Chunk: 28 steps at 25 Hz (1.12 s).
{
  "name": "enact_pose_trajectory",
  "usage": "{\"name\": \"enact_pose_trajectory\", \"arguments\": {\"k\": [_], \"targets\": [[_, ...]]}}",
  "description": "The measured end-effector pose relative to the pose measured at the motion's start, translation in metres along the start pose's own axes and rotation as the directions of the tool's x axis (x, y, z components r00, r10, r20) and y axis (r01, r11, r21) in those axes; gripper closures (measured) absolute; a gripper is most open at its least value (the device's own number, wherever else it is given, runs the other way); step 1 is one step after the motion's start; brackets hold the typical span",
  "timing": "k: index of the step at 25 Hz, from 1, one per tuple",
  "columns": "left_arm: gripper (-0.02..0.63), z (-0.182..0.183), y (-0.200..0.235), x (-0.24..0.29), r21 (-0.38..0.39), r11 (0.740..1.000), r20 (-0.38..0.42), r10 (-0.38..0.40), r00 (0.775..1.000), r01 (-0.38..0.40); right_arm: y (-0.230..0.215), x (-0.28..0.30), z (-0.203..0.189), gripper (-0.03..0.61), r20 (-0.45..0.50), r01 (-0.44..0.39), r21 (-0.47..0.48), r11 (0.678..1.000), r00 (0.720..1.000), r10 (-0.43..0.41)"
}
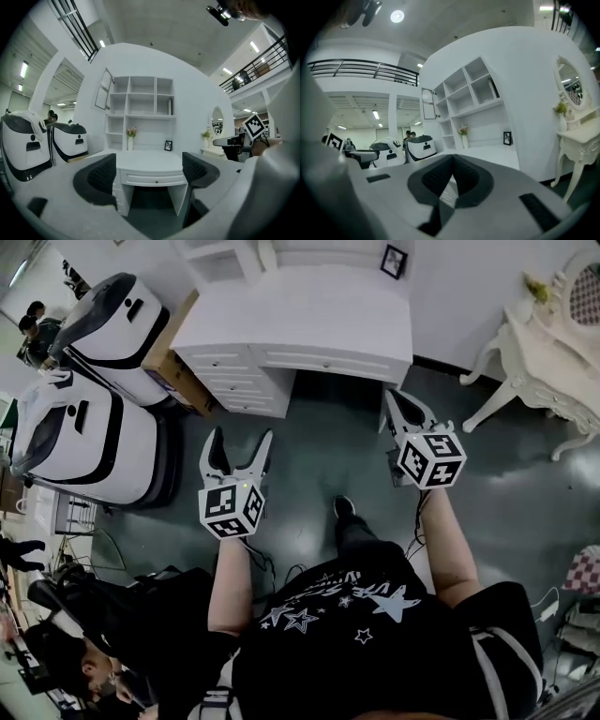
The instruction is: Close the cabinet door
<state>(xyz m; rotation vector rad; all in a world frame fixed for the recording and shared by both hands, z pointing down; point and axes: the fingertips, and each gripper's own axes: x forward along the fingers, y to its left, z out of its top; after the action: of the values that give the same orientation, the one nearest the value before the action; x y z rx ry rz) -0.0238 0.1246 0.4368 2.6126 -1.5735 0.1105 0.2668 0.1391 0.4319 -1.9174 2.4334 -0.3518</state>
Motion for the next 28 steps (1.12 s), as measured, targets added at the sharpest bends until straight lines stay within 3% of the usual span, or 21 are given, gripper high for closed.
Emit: {"name": "enact_pose_trajectory", "arguments": {"k": [5,13,22,28], "targets": [[0.148,0.019,0.037,0.066,-0.040,0.993,0.046,0.113,0.993,-0.111,-0.034,0.096,0.023,0.574,-0.008,-0.076,-0.009,0.997,0.997,0.076],[0.133,0.041,0.071,0.138,-0.054,0.980,0.070,0.195,0.978,-0.192,-0.059,0.197,0.047,0.574,-0.002,-0.178,-0.004,0.984,0.984,0.177],[0.133,0.055,0.123,0.149,-0.055,0.965,0.077,0.262,0.962,-0.258,-0.027,0.271,0.056,0.574,-0.010,-0.264,-0.013,0.964,0.964,0.264],[0.135,0.069,0.176,0.180,-0.066,0.967,0.124,0.254,0.959,-0.248,-0.010,0.315,0.057,0.574,-0.020,-0.261,-0.040,0.964,0.965,0.261]]}}
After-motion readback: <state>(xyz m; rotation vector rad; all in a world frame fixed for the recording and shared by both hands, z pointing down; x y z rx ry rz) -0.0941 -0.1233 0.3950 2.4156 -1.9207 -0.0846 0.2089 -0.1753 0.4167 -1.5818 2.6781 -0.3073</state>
